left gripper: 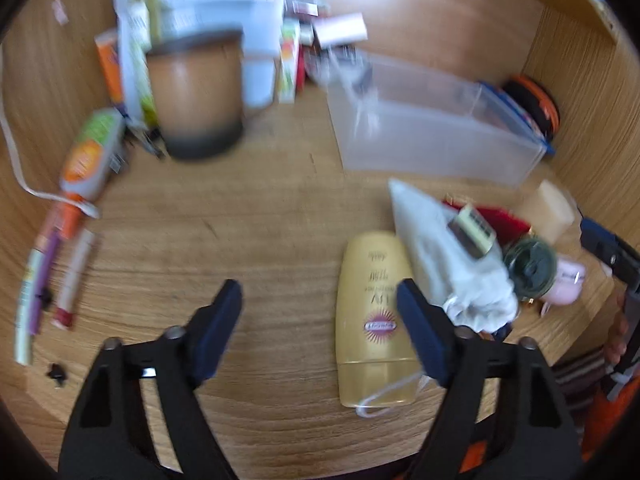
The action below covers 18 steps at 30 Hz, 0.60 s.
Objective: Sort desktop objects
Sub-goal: 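Grasp the cream candle with the right tool while the left grasps the yellow sunscreen bottle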
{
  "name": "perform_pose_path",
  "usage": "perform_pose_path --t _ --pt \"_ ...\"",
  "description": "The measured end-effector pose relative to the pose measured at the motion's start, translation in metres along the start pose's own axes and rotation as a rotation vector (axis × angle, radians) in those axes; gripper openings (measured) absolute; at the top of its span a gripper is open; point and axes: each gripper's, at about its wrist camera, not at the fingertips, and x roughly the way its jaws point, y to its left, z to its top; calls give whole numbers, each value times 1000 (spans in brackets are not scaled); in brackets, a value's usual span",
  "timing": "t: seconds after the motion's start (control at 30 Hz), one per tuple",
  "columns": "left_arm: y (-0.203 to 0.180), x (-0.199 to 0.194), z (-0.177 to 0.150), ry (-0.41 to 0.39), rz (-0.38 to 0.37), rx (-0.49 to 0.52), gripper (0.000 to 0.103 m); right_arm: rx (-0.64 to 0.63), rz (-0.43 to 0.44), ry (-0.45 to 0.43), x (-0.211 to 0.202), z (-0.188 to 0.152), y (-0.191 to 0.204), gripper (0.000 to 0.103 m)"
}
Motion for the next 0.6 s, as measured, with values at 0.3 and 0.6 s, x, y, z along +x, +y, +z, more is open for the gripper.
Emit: perform_pose_path --t 0.3,0.6 --pt "-7 13 1 56 -73 21 78 3 8 35 22 7 -8 85" --pt "-27 22 3 81 -8 115 77 -44 -9 83 47 13 -5 85"
